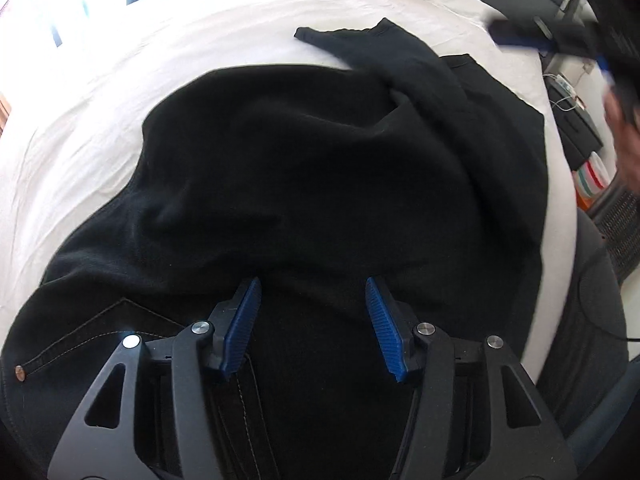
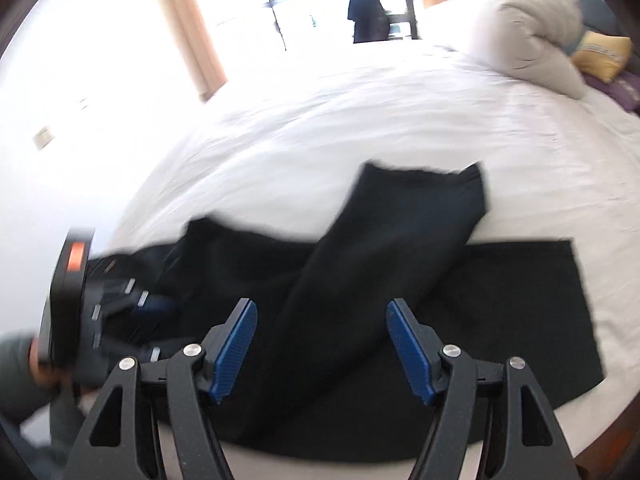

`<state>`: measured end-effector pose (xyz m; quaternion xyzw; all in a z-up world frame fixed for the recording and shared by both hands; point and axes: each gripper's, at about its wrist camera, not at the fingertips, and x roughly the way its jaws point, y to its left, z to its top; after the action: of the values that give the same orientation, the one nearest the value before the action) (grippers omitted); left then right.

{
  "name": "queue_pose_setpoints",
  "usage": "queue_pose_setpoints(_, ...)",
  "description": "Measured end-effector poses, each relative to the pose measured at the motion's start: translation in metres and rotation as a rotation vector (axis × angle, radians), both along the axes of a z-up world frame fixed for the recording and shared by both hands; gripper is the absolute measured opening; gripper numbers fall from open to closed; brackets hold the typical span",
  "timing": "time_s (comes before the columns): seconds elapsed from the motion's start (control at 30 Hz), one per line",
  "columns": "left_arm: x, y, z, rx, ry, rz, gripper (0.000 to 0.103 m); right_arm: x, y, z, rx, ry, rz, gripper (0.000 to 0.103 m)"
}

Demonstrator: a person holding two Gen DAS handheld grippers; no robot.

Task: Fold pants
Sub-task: 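Open both tools and release the folded jeans onto the bed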

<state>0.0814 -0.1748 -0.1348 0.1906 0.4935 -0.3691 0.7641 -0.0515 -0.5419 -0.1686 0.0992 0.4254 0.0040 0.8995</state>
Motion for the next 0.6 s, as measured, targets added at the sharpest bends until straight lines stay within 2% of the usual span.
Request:
queue_pose_setpoints(0.13,0.003,-0.001,-0.004,-0.019,0.006,0.026,0.053,0.07,-0.009,0.006,-0.103,0.015,-0.043,0.069)
queue_pose_setpoints(0.3,0.012,0.001,-0.009,-0.064,0.037,0.043,0.053,0.157,0.005,-0.026,-0.188,0.149,-0.056,0.063)
queue_pose_setpoints(0.43,0.014,0.009,-0.011,-0.065,0.028,0.045,0.053,0.197,-0.005,-0.056,-0.243,0.258,-0.109,0.063)
queue_pose_setpoints(0.53,0.017,0.008,-0.012,-0.077,0.026,0.047,0.053,0.214,-0.015,-0.081,-0.243,0.347,-0.146,0.063)
queue_pose_setpoints(0.6,0.018,0.008,-0.013,-0.084,0.027,0.048,0.053,0.216,-0.016,-0.085,-0.242,0.348,-0.153,0.063)
